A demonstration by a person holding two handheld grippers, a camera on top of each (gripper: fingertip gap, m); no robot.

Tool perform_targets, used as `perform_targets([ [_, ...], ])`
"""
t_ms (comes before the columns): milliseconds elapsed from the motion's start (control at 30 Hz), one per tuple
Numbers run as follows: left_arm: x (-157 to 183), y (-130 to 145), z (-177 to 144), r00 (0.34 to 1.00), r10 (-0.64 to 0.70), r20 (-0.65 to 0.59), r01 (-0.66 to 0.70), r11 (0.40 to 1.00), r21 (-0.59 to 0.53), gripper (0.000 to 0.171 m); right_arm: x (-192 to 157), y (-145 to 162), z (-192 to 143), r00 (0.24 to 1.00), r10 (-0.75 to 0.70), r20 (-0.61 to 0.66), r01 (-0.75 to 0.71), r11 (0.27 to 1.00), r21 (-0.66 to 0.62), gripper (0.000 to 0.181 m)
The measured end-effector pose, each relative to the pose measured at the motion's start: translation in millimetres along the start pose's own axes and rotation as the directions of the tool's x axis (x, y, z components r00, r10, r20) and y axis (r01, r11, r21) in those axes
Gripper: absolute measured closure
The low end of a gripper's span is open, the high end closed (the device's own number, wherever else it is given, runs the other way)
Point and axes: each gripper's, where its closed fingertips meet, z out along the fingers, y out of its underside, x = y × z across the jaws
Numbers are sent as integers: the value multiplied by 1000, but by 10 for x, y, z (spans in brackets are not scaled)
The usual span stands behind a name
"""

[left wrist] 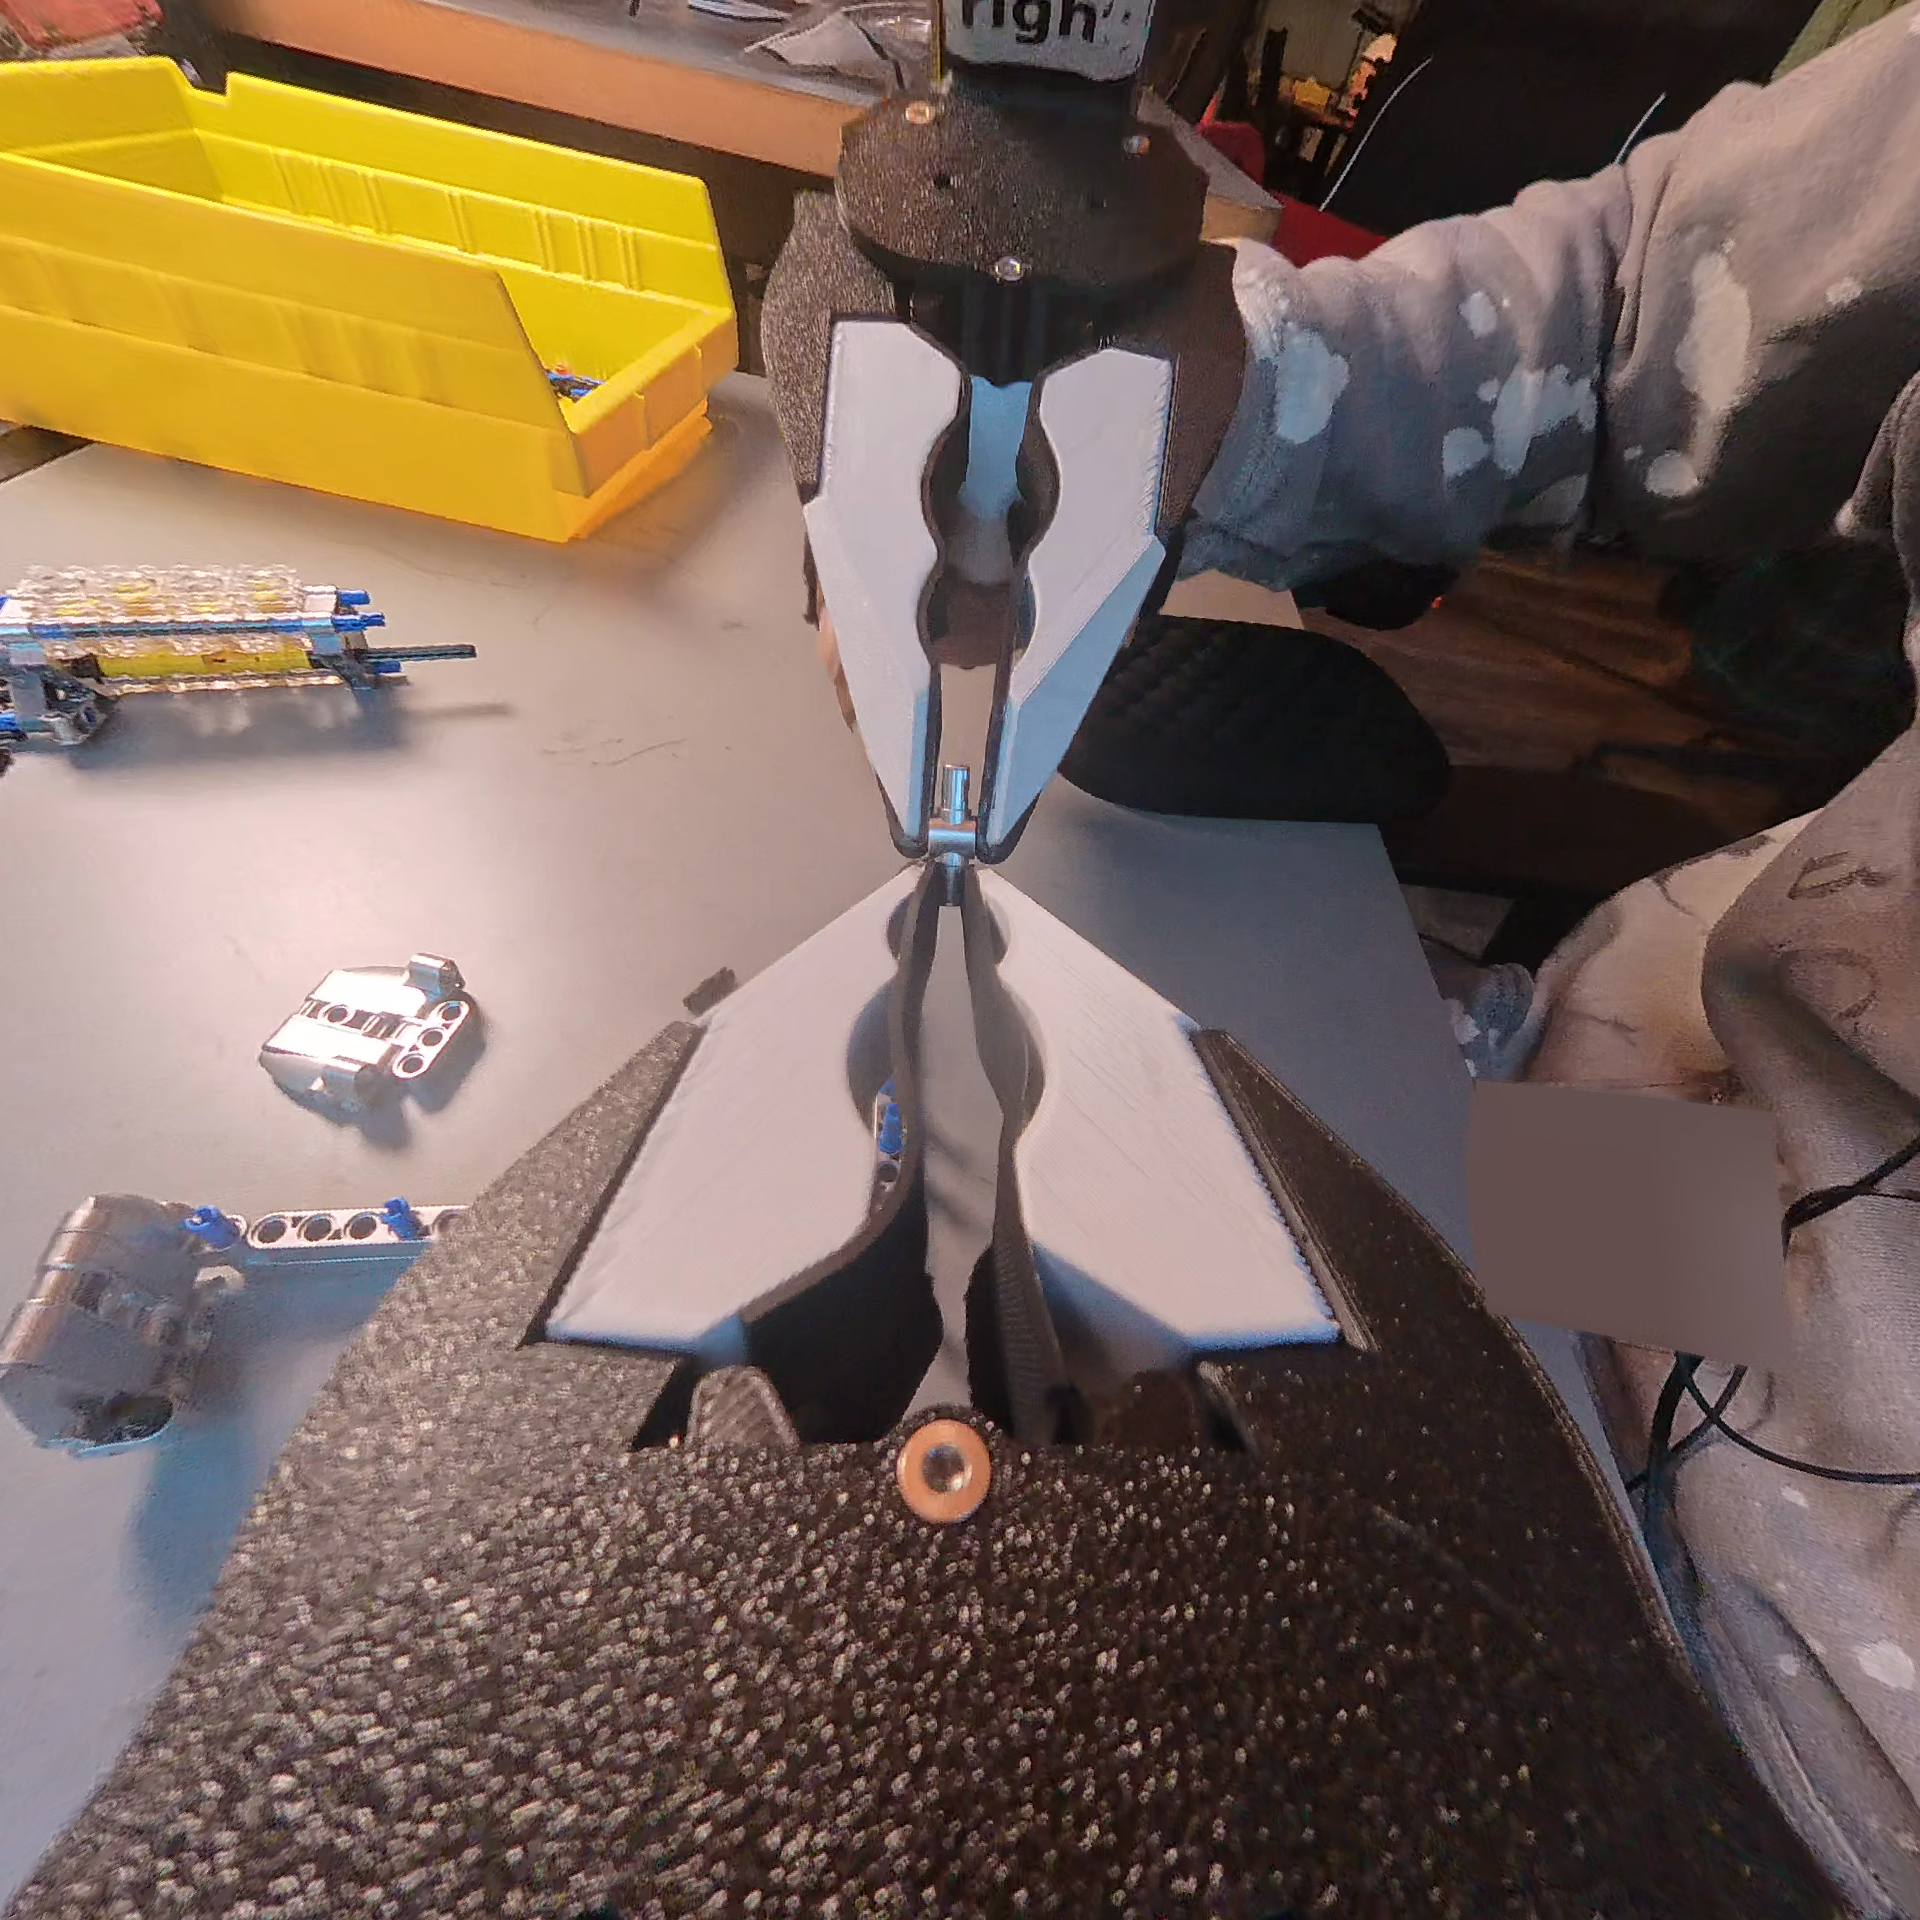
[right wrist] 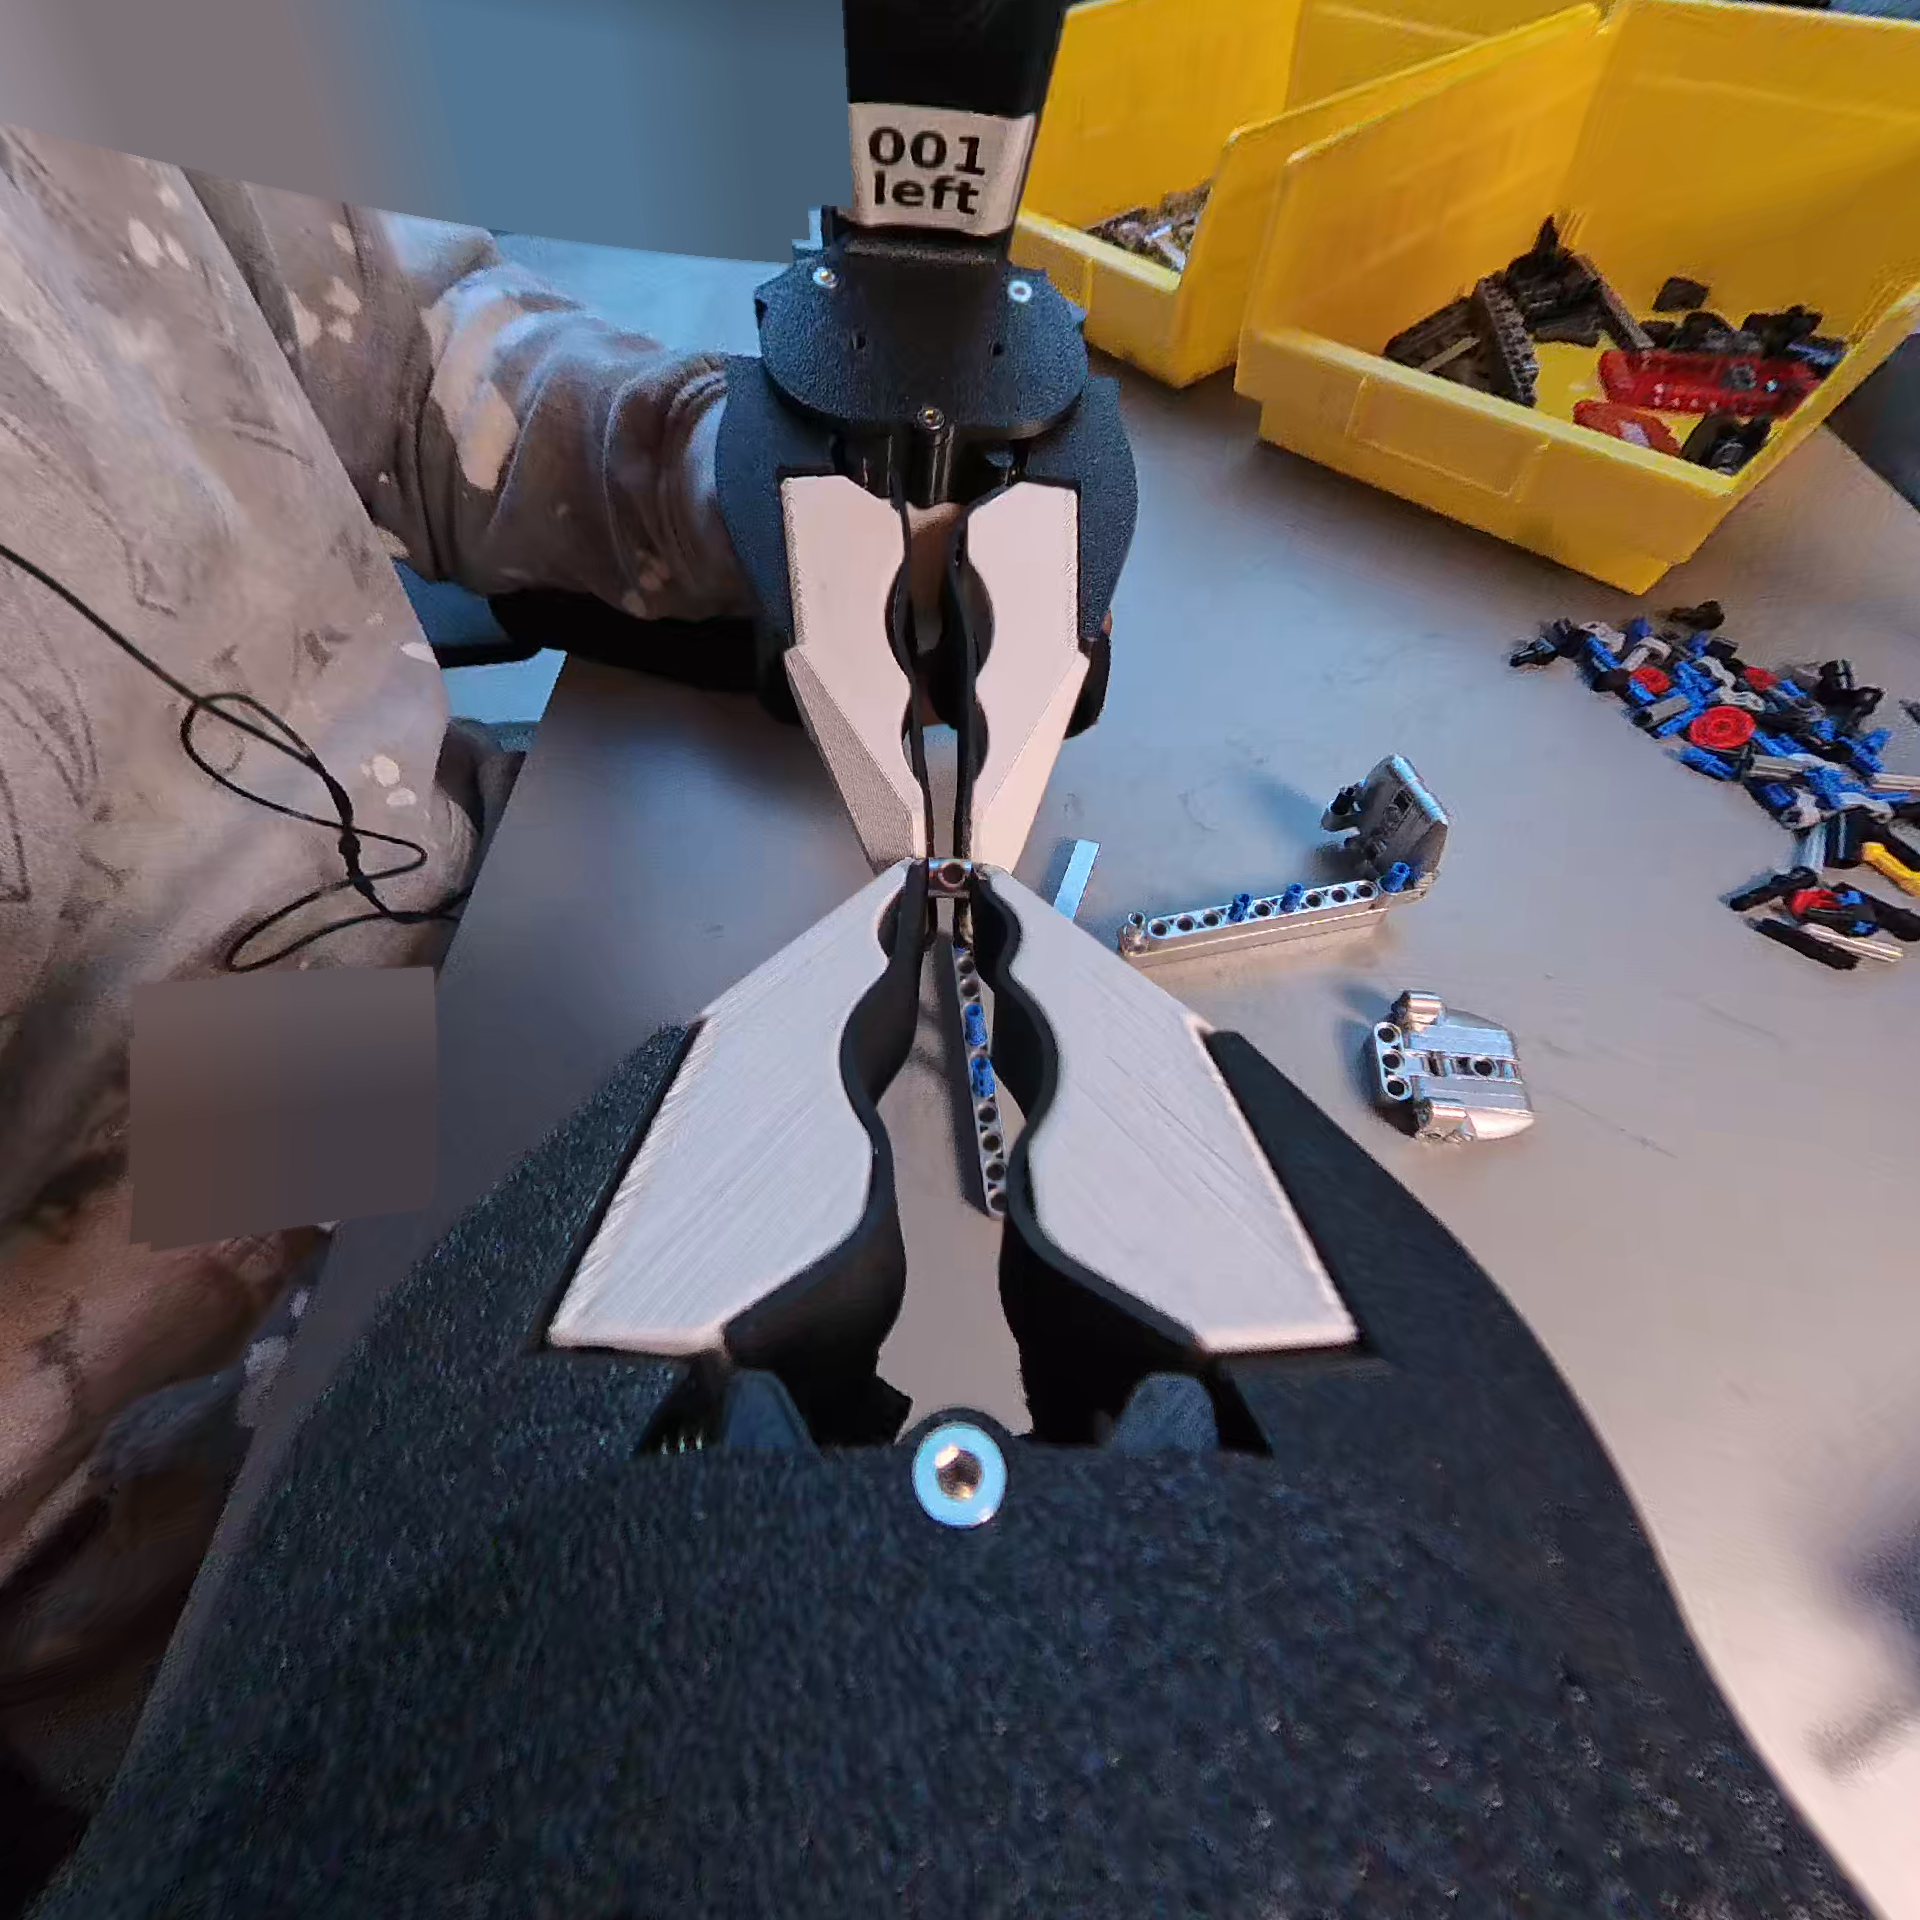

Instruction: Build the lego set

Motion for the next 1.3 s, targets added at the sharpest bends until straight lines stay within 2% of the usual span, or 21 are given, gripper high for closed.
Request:
perform_targets([
  [167, -12, 100, 57, 999, -40, -6, 40, 998, -40, 170, 9, 101, 9, 999, -42, -21, 40, 996, -77, 175],
  [267, -119, 273, 77, 998, 3, 59, 4, 991, -132, 170, 87, 290, -41, 998, -39, -44, 32, 988, -152, 175],
  [367, -144, 475, 94, 998, -4, 58, 18, 970, -241, 159, 153, 615, -82, 996, -66, -64, 46, 960, -277, 175],
  [467, -135, 657, 127, 998, -24, 51, 39, 945, -326, 149, 111, 761, -47, 997, -58, -50, 40, 952, -304, 175],
  [633, -164, 803, 156, 996, 38, 81, -2, 916, -401, 153, 115, 875, -28, 997, -63, -40, 46, 940, -337, 175],
  [867, -203, 818, 165, 994, 45, 102, 0, 915, -404, 166, 118, 926, -11, 997, -66, -38, 47, 928, -369, 175],
  [1000, -200, 820, 168, 994, 50, 101, -5, 914, -406, 166, 125, 931, -15, 995, -96, -34, 73, 907, -415, 176],
  [1300, -210, 817, 173, 994, 37, 102, 7, 916, -402, 166, 151, 929, -12, 981, -193, -21, 144, 798, -585, 176],
])
